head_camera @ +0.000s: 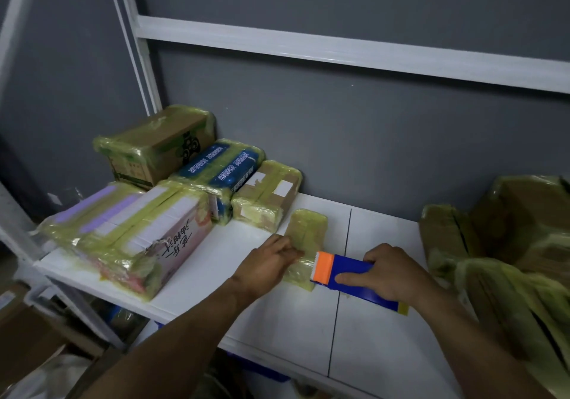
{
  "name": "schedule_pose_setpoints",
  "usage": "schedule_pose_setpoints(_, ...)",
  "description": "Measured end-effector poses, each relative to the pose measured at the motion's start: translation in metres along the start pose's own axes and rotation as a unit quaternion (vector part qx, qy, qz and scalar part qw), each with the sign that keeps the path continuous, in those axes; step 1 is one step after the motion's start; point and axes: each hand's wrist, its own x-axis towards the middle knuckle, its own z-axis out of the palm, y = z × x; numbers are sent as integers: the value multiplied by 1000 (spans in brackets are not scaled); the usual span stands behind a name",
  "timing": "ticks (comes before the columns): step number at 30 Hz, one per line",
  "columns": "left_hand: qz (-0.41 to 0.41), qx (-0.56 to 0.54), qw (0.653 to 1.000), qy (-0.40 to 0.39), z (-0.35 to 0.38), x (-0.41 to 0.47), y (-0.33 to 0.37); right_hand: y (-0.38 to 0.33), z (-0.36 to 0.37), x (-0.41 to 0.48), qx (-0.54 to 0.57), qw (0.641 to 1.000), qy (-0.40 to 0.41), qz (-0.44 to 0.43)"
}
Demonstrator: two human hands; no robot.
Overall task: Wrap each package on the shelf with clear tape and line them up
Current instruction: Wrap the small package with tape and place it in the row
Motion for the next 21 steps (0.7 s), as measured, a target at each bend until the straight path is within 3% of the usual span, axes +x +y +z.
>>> schedule_pose_setpoints(12,13,44,999,-22,0,-19,-7,5,11,1,-21,1000,8,-6)
schedule_pose_setpoints(18,-27,-22,999,6,1,-13,-1,6,17,8,-20,1000,-1,-1)
schedule_pose_setpoints(21,24,-6,999,35,1,-9,-3,7,18,8,-10,1000,-7,-3)
